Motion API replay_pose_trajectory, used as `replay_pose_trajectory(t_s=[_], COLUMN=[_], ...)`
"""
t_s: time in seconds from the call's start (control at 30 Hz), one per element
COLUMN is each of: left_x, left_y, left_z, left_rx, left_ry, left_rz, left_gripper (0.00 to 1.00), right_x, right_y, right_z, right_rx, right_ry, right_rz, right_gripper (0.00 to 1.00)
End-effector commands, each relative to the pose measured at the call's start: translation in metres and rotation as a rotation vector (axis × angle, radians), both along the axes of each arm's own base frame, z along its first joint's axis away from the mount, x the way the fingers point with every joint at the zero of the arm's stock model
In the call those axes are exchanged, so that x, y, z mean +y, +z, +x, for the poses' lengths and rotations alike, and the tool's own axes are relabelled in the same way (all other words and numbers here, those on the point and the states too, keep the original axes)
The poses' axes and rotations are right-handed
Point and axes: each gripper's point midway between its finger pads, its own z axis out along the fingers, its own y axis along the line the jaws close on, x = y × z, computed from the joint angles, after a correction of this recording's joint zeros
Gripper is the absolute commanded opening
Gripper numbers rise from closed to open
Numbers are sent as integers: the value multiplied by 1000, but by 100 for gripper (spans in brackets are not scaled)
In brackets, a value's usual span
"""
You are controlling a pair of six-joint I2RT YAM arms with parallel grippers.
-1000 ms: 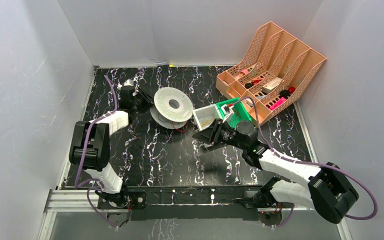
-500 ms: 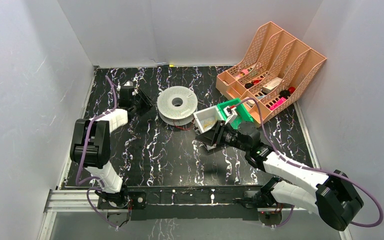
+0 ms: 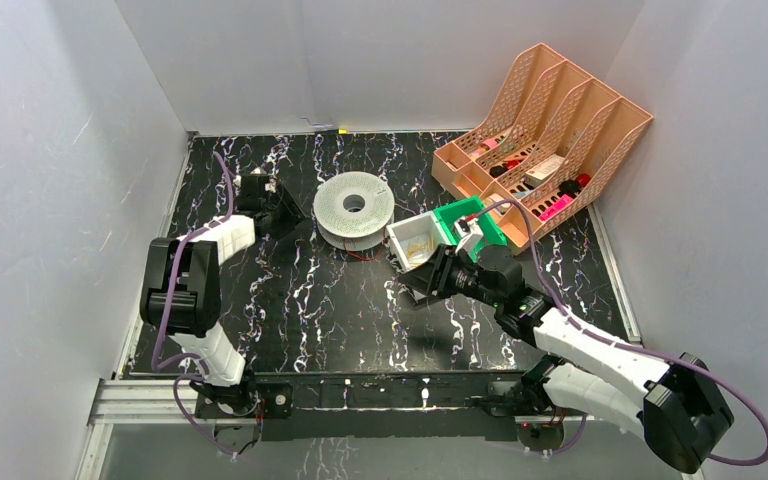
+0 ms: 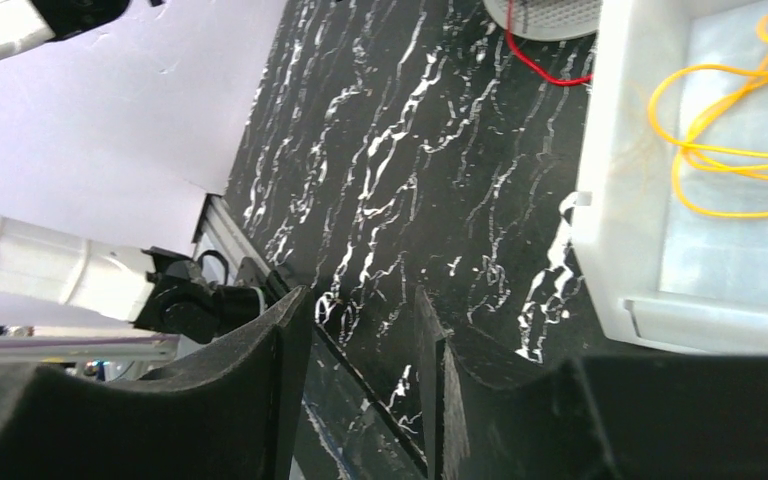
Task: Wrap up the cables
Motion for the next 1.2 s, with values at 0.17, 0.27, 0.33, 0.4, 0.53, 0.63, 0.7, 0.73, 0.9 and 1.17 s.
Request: replay_pose_trajectory(t_s=[0.17, 0.27, 0.33, 0.4, 0.53, 0.63, 0.7, 0.73, 0.9, 1.17], left_x=[18, 22, 24, 26, 27, 27, 26, 24, 0, -79], left_y=[44, 53, 54, 55, 64, 74, 82, 87, 105, 142], left_z=[-1, -5, -9, -13, -20, -26, -30, -32, -40, -60], left_rx=[-39, -40, -33, -14, -16, -28, -36, -42, -65, -185], left_ry=[4, -4, -25, -45, -68, -88, -105, -116, -223, -479], left_rz=[107, 141, 165, 189, 209, 227, 252, 266, 372, 493], left_gripper=[63, 70, 76, 77, 86, 98, 98, 98, 98, 98], right_x=[-17, -28, -37, -44, -61, -75, -82, -85, -92, -107], right_y=[14, 10, 11, 12, 21, 22, 25, 27, 36, 48], right_z=[24, 35, 43, 50, 65, 75, 80, 83, 94, 109], right_rx=[-95, -103, -116, -135, -180, -187, -191, -191, -203, -197], right_ry=[-103, -162, -201, -233, -306, -361, -392, -408, -448, -540], right_rz=[-136, -229, -289, -344, -446, -537, -580, -601, -668, -769], right_gripper=[54, 56, 58, 59, 62, 64, 65, 67, 75, 98])
